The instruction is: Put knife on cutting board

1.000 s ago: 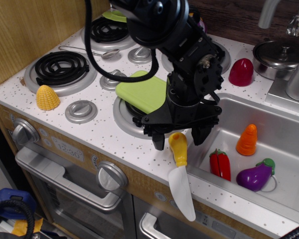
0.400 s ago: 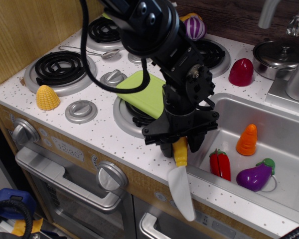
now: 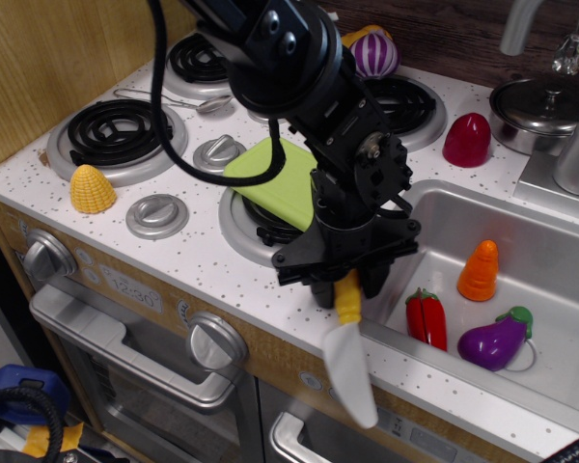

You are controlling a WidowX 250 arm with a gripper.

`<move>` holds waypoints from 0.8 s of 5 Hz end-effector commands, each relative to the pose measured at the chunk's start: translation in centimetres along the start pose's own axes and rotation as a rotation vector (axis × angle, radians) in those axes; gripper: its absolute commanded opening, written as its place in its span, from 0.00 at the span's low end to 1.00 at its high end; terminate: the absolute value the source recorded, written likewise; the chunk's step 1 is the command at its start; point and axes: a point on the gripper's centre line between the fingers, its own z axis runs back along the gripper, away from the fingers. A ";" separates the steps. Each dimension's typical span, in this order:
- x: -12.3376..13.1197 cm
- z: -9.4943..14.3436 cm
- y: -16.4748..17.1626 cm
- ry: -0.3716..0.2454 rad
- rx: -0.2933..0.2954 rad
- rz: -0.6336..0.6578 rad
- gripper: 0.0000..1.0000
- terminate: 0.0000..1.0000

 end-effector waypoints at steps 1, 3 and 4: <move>2.9 4.6 -1.2 -0.090 -0.009 -0.026 0.00 0.00; 6.9 6.0 -1.1 -0.150 0.013 -0.141 0.00 0.00; 8.8 5.5 -0.9 -0.172 -0.006 -0.177 0.00 0.00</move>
